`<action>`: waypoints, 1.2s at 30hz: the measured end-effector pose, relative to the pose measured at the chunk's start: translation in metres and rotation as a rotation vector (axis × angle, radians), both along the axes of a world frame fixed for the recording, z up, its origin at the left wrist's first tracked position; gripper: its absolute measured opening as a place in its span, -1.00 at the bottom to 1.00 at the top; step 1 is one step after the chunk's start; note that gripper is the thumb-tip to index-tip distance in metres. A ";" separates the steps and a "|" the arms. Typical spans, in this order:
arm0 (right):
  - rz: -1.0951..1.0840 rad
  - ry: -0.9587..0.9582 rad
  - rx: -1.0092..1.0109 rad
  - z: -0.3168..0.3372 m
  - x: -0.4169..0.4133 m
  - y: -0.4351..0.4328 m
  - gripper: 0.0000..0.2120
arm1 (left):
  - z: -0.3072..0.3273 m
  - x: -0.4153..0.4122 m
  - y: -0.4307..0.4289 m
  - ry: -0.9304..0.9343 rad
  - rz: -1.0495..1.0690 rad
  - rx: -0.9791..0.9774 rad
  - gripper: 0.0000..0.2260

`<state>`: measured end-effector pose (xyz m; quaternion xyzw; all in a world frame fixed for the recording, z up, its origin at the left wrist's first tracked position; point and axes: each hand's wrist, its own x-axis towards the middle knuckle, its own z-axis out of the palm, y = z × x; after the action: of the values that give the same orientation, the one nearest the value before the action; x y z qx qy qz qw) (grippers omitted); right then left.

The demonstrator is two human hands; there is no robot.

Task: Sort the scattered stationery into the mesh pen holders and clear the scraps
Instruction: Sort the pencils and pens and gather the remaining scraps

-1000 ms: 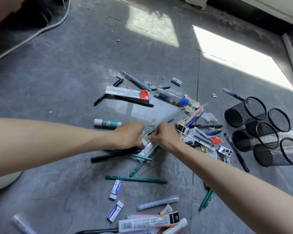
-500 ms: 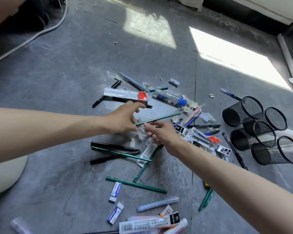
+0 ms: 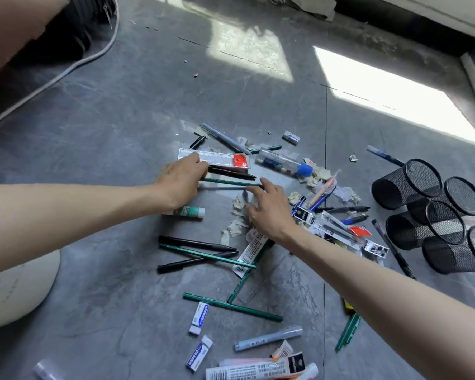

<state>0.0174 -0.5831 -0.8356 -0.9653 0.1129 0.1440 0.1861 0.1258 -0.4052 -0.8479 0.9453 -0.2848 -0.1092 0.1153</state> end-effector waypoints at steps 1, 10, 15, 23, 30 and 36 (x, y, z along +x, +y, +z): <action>-0.006 -0.005 -0.006 -0.001 0.005 0.000 -0.60 | 0.000 0.002 0.001 -0.076 0.001 0.037 -0.80; -0.116 -0.169 0.025 -0.012 0.031 0.000 -0.79 | -0.006 0.027 -0.007 -0.251 -0.214 0.147 -0.77; -0.161 -0.193 0.024 -0.014 0.029 -0.003 -0.81 | -0.005 0.018 0.002 -0.218 -0.298 0.148 -0.88; -0.228 -0.206 0.185 -0.021 0.037 -0.004 -0.83 | -0.019 0.021 0.006 -0.081 -0.202 -0.056 -0.91; -0.065 -0.108 0.115 -0.022 0.032 -0.003 -0.68 | -0.026 0.018 0.010 -0.028 -0.267 0.005 -0.79; -0.017 -0.123 0.042 -0.020 0.038 -0.001 -0.82 | -0.021 0.010 0.006 -0.061 -0.425 0.106 -0.75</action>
<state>0.0553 -0.5837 -0.8556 -0.9672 0.1064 0.0852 0.2142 0.1358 -0.3992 -0.8687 0.8717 -0.4748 -0.1171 0.0309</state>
